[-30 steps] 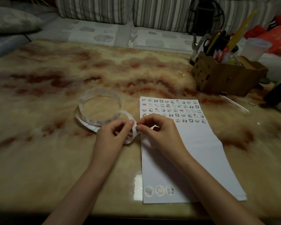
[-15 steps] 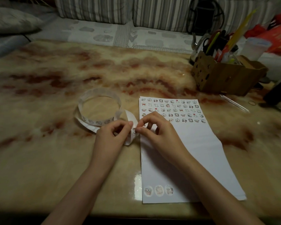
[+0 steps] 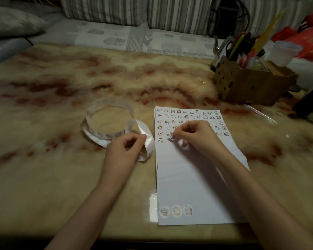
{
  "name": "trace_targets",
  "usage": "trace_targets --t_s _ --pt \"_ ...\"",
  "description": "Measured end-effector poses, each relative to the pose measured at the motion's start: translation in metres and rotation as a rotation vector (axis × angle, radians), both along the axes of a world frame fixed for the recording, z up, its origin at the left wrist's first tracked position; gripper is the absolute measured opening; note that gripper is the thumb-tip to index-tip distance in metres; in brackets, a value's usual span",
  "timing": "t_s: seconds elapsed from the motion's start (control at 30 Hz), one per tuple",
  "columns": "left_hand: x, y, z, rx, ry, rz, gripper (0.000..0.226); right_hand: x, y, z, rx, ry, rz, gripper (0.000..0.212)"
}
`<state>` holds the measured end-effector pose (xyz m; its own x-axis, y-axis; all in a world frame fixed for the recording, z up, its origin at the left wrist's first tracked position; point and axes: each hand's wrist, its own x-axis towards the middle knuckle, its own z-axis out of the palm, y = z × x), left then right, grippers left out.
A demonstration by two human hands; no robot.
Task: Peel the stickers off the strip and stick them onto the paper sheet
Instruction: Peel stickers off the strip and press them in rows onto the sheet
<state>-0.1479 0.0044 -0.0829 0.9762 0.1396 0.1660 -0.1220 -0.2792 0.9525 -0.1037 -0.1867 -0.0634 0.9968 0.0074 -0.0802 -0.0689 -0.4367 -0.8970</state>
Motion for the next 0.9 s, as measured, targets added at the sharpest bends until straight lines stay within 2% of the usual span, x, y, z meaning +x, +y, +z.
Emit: trace_targets --t_s 0.37,0.9 --pt "0.001 0.0 -0.002 0.042 0.0 0.002 0.02 0.003 0.005 -0.006 -0.074 0.037 -0.026 0.006" --pt "0.001 0.001 -0.003 0.056 0.024 -0.003 0.02 0.002 0.01 -0.015 -0.155 -0.011 -0.065 0.006"
